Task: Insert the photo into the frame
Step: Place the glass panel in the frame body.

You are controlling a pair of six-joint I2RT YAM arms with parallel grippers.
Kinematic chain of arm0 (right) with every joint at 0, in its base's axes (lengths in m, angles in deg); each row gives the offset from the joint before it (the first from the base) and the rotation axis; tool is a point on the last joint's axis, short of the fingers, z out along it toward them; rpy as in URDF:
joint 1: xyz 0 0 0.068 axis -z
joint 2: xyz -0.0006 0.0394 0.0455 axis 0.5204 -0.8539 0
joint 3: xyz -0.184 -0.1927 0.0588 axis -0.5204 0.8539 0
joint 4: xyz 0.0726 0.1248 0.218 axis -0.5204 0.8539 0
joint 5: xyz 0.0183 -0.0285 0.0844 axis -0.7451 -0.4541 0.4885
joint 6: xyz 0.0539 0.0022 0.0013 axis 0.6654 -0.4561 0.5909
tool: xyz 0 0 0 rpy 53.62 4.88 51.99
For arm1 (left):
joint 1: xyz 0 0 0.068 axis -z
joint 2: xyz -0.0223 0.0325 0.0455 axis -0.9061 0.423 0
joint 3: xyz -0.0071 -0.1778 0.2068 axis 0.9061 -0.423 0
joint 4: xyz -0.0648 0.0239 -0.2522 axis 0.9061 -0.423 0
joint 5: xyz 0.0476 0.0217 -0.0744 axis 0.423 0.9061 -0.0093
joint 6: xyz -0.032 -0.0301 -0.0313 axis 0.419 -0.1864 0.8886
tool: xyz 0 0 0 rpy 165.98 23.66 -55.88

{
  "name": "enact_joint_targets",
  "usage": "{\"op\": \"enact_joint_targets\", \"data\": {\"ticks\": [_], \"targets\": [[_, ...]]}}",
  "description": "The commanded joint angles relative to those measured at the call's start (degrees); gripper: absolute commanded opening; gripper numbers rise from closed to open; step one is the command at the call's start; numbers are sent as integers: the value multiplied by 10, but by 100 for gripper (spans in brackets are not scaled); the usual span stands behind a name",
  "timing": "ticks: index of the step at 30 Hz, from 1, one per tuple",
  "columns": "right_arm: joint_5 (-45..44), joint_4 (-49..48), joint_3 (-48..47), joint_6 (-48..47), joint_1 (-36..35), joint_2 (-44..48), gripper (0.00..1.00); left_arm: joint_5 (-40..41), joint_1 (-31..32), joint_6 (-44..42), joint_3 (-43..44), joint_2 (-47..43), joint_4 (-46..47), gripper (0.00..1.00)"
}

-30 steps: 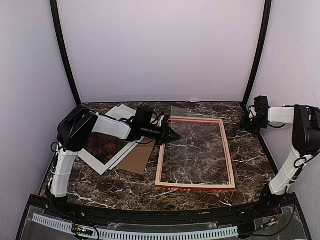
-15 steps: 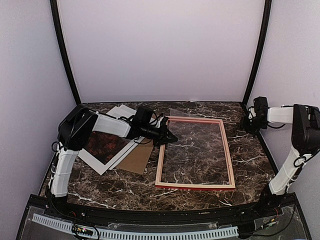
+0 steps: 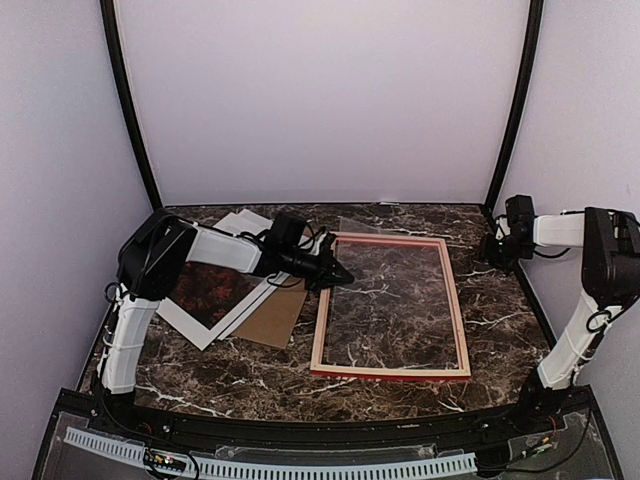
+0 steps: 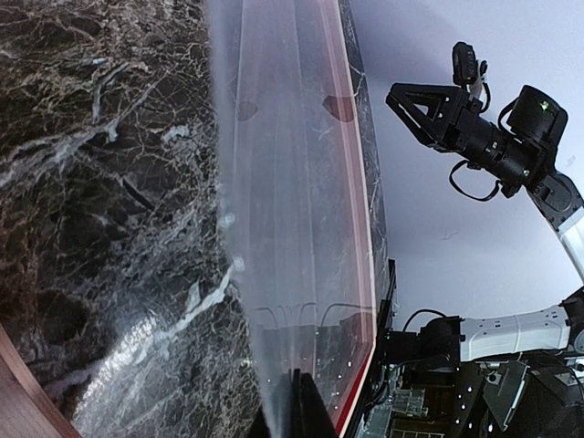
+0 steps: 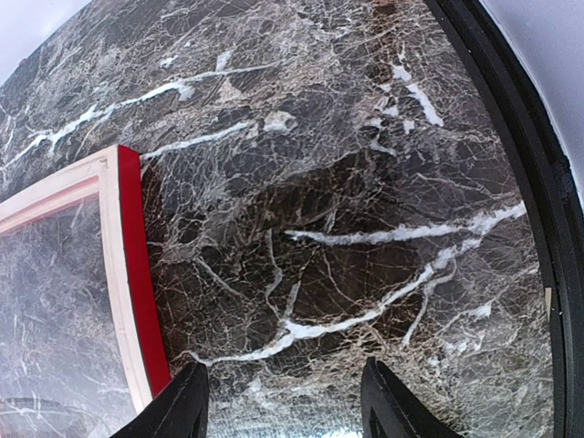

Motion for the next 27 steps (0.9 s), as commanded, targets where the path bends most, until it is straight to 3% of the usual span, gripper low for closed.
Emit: {"op": "enact_joint_targets", "data": {"ticks": [1,27], "targets": [[5,-4,-3,-5,-4,-7,58,-10,-8,-24,23,-2,-24,0],[11,-6,1,-11,-14,-16,59,-54,-2,16,22,-11,-10,0]]}}
